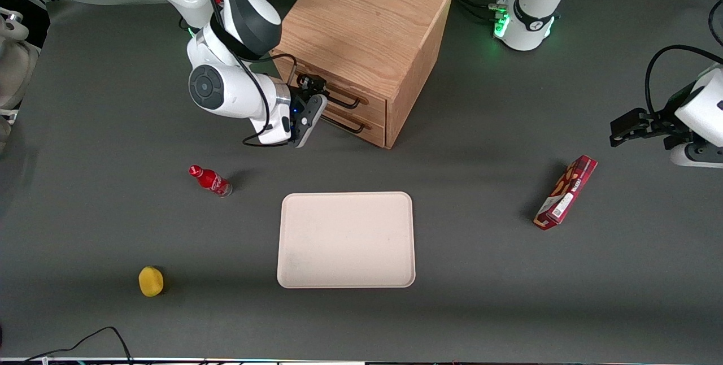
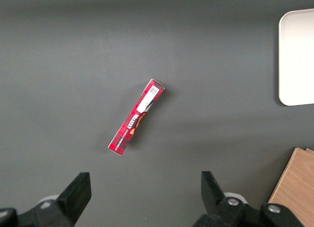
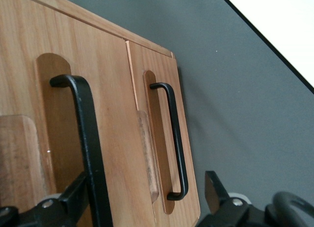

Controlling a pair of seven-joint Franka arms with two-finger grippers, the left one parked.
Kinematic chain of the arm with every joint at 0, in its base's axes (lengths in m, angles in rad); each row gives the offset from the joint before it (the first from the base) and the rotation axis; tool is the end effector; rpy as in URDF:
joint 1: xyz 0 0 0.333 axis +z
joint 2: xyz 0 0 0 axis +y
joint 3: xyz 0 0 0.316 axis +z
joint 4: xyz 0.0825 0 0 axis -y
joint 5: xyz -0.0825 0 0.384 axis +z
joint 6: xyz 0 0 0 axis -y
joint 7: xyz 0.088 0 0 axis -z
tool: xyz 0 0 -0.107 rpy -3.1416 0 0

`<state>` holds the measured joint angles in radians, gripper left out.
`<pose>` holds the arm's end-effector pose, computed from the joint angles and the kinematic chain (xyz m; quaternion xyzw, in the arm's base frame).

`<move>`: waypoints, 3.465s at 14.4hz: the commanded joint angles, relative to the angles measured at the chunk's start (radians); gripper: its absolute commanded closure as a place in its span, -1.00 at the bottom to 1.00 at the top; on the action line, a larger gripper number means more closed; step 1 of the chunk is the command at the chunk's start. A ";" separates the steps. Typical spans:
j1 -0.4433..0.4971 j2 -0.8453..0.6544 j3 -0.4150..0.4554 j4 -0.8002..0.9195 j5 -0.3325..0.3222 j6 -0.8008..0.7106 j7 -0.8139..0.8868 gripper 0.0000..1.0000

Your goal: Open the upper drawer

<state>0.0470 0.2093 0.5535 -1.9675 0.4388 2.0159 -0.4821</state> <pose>0.4712 0.3401 0.3791 -0.8795 -0.4034 0.0824 0.2388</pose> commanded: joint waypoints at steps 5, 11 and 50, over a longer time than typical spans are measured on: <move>-0.003 0.070 -0.046 0.056 -0.040 0.029 0.010 -1.00; -0.001 0.154 -0.115 0.171 -0.087 -0.011 0.003 -1.00; -0.024 -0.145 -0.327 0.687 -0.460 -0.698 0.978 -1.00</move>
<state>0.0322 0.1346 0.2858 -1.2018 0.0001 1.3223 0.4422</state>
